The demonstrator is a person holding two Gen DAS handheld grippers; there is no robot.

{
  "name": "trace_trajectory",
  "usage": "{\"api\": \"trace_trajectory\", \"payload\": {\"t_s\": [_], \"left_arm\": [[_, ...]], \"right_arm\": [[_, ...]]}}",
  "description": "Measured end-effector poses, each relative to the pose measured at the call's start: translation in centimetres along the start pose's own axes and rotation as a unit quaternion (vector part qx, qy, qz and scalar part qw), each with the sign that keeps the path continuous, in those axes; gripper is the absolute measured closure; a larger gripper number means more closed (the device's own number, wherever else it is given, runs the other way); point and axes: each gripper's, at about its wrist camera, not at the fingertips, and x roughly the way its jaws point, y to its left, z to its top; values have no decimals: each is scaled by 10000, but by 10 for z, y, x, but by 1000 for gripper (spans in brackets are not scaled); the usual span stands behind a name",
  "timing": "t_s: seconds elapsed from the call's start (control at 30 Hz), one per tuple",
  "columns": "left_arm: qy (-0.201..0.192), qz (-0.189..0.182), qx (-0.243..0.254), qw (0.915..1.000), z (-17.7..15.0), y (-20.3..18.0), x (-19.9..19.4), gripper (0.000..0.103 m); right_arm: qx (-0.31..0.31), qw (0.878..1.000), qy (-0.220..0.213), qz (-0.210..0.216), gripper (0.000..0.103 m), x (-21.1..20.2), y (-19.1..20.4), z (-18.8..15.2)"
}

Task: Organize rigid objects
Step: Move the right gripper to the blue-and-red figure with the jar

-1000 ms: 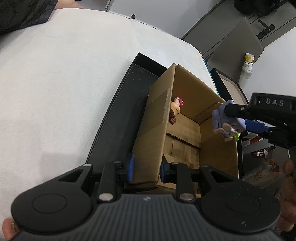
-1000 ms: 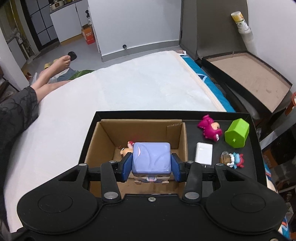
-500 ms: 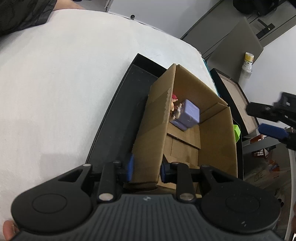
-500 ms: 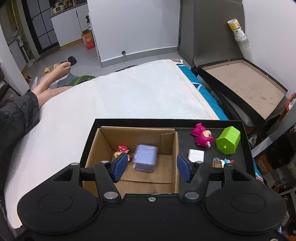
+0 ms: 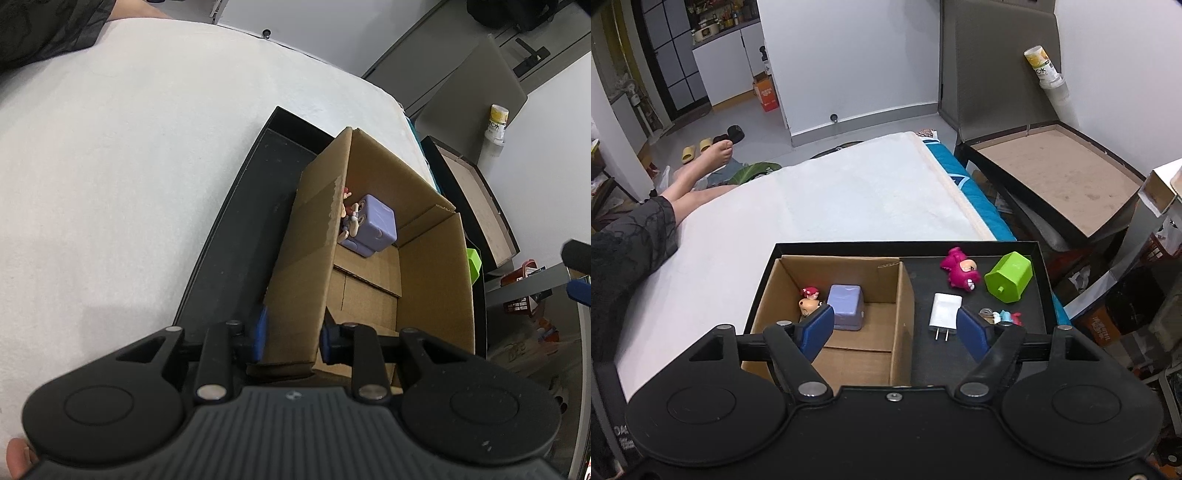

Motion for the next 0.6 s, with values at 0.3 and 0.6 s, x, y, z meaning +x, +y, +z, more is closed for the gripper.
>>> {"api": "trace_trajectory", "payload": {"t_s": [0.3, 0.6], "left_arm": [[30, 20, -4, 10000, 1, -1, 1, 77], [24, 33, -24, 10000, 1, 0, 0, 77]], "right_arm": [[-105, 9999, -34, -51, 26, -13, -17, -3], [-106, 9997, 21, -235, 22, -15, -44, -12]]}}
